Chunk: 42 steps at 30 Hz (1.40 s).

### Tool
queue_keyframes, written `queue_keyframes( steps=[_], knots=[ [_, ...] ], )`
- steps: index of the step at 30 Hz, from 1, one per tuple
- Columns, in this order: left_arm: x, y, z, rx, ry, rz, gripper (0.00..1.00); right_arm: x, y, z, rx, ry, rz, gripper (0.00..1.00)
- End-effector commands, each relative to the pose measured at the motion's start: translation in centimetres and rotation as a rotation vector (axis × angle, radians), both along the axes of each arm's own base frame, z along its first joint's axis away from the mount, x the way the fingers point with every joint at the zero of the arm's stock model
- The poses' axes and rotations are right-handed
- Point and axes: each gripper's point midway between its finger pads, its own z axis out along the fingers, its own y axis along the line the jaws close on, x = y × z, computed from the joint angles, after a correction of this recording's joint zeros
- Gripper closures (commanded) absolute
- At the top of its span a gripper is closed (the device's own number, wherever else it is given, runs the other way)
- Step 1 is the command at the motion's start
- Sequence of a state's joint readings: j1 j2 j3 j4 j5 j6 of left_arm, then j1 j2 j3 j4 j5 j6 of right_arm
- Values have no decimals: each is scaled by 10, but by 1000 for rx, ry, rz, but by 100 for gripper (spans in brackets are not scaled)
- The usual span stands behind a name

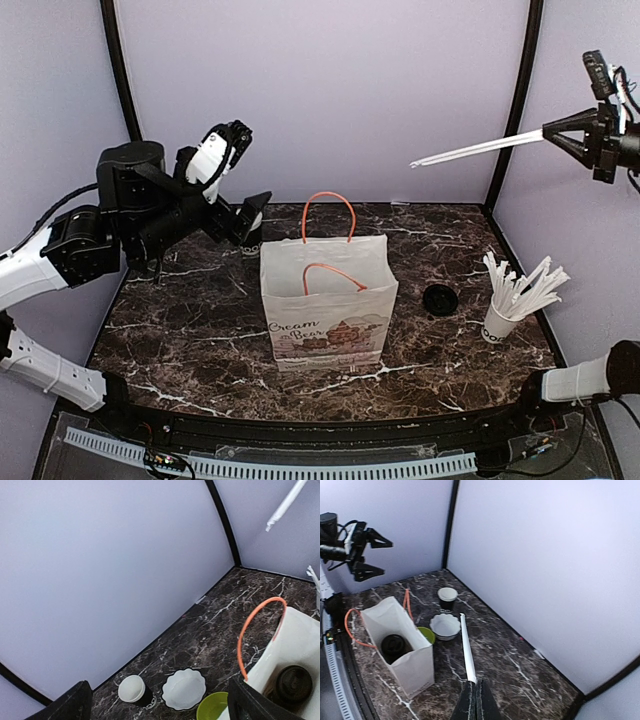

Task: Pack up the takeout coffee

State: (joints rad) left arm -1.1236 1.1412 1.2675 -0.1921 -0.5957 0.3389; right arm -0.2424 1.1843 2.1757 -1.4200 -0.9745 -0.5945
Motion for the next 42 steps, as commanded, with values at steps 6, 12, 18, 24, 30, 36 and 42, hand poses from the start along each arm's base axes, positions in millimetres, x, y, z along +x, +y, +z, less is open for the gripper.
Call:
queue_keyframes(
  steps=[6,12,18,24,30,36,42],
  knots=[
    [25,73,47,-110,-100,325,3,-8,59,-45,20,133,406,100],
    [25,84,48,-132,-89,365,3,-7,86,-69,9,206,531,100],
    [23,81,36,-132,-50,348,3,5,125,-89,24,272,616,100],
    [22,81,32,-129,-38,334,3,12,188,-121,-50,319,679,100],
    [19,83,24,-135,-23,326,3,-11,246,-156,-96,420,830,100],
    [18,83,12,-129,-8,318,3,-21,272,-182,-147,497,884,100],
    [19,78,3,-113,1,311,3,-19,288,-212,-218,558,862,100]
  ],
)
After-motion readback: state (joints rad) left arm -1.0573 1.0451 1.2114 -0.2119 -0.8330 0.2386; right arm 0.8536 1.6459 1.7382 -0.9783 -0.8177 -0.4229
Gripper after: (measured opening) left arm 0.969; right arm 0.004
